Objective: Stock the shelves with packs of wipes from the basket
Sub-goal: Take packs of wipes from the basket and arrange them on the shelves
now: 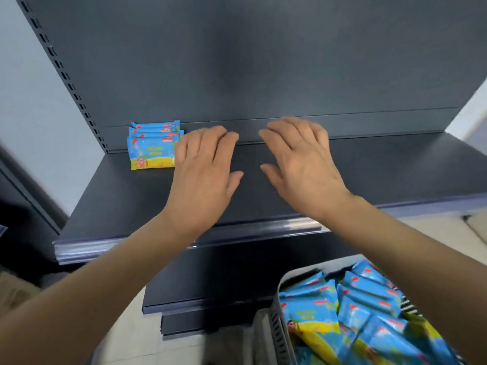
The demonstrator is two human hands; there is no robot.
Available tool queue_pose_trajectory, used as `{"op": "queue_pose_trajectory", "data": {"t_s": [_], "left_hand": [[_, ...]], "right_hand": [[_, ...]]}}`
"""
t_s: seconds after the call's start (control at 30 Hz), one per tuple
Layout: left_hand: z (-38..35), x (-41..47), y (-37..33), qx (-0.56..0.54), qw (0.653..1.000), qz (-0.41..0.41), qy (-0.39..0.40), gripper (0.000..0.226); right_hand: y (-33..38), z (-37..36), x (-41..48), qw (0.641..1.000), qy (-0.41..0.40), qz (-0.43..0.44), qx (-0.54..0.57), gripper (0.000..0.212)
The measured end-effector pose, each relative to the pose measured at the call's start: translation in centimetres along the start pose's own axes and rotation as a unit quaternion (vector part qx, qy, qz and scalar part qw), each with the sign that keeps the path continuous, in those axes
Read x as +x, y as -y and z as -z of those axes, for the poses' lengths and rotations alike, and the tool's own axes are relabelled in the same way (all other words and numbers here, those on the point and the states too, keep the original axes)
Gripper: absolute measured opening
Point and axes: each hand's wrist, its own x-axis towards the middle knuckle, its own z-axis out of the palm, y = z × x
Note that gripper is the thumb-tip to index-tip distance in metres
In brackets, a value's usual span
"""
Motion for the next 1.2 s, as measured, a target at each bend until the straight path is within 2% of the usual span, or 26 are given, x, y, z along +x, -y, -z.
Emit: {"op": "queue_pose_trajectory", "data": {"t_s": [0.23,0.37,0.43,0.57,0.7,0.8,1.0,1.1,1.2], "left_hand": [[0.1,-4.8,-11.8,-0.044,0.998,-0.045,0.008,0.053],[-2.9,-8.7,-16.7,-0.073,0.989,-0.08,0.096,0.054],[-4.9,-10.7,-18.0,-0.088,0.976,-0.105,0.168,0.053],[-9.1,-14.5,-19.0,-0.087,0.937,-0.114,0.32,0.051],[-12.4,-16.8,-18.6,-0.038,0.909,-0.091,0.405,0.056],[-13.8,-17.8,-18.4,-0.024,0.895,-0.067,0.441,0.053],[-15.9,-18.4,-18.5,-0.038,0.872,-0.005,0.488,0.061],[-16.5,-18.2,-18.6,-0.05,0.87,0.018,0.491,0.057],[-17.0,-18.0,-18.6,-0.031,0.876,0.022,0.481,0.051]], "right_hand": [[-4.7,4.5,-12.2,0.999,0.029,-0.035,-0.018,0.05],[-7.2,3.4,-18.8,0.997,0.066,-0.048,-0.016,0.041],[-8.2,2.0,-21.6,0.989,0.132,-0.065,0.002,0.043],[-10.1,-1.3,-26.5,0.954,0.284,-0.092,0.012,0.047],[-11.1,-4.2,-29.3,0.913,0.392,-0.114,0.026,0.047],[-11.3,-5.7,-30.6,0.878,0.461,-0.127,0.029,0.047],[-12.4,-6.9,-33.1,0.826,0.531,-0.188,0.008,0.027],[-12.7,-7.3,-33.8,0.808,0.559,-0.185,0.009,0.012],[-12.6,-7.8,-34.3,0.8,0.569,-0.19,0.011,0.016]]}}
